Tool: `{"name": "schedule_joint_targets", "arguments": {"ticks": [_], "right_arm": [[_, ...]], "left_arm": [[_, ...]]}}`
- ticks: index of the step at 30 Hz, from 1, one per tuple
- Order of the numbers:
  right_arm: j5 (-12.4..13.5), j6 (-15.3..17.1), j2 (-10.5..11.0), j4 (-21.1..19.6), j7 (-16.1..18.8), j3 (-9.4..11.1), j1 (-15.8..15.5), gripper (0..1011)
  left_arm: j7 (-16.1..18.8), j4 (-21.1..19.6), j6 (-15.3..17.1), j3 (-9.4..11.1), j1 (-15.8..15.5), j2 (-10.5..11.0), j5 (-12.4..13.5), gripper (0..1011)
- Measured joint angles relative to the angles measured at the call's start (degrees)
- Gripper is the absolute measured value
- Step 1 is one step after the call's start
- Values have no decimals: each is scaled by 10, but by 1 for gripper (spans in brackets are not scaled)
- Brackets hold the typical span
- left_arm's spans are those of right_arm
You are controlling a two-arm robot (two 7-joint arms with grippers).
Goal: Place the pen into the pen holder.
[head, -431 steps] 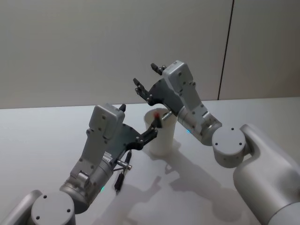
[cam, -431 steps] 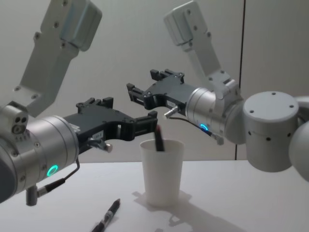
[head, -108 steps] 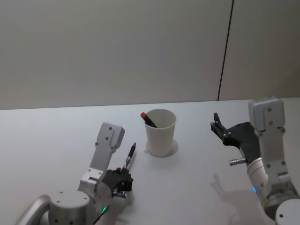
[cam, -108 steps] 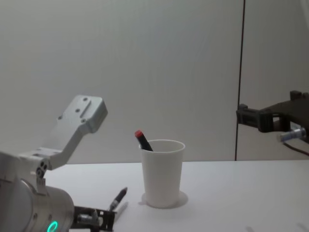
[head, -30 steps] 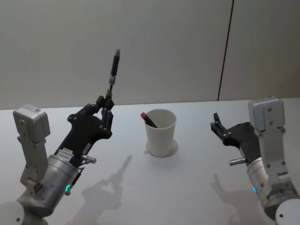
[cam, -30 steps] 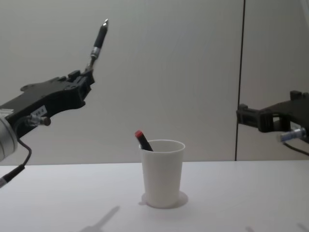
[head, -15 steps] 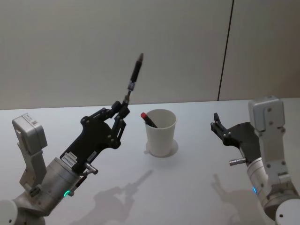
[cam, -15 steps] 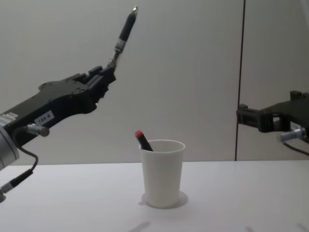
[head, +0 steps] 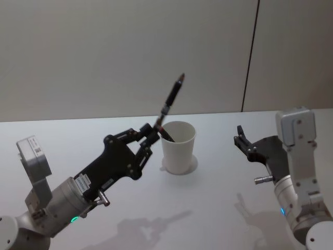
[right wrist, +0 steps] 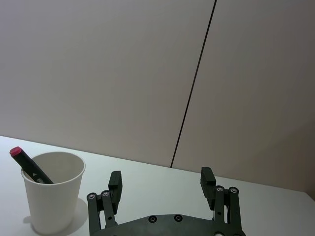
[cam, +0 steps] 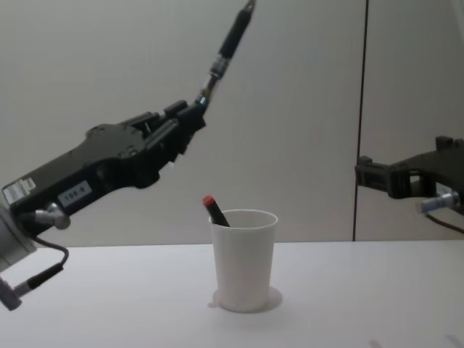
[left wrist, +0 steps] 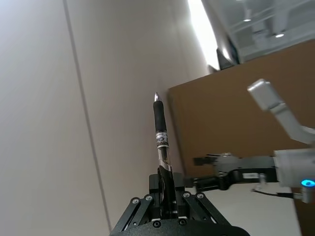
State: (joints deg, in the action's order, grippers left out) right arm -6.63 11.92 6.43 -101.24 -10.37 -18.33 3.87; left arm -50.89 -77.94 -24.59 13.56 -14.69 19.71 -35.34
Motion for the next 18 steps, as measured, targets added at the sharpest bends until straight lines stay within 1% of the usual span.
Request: {"name": "schedule_joint_targets", "arguments": {"ticks": [1,3,4,7,14,18], "right_arm": [[0,0,0,0,0,0,0,1002],[0,0,0,0,0,0,0,1001],[0,0,0,0,0,0,0,1001],[0,0,0,0,0,0,0,1002],[0,0,0,0,2,0,0,1001],[3,-2,1,-2,10,1,-1,1002]], "left_arm": [[-21,8,-4,1,-5,-1,-3,177],[-36,16,-8,2,-10,-2,-6,177],[-52,22,-12,2,-14,-3,-8,177],[-76,34,-18,4,-21,-5,-11,177],[-111,49,-25,5,-31,-8,-16,177],[-128,57,-29,6,-36,-9,-19,177]]}}
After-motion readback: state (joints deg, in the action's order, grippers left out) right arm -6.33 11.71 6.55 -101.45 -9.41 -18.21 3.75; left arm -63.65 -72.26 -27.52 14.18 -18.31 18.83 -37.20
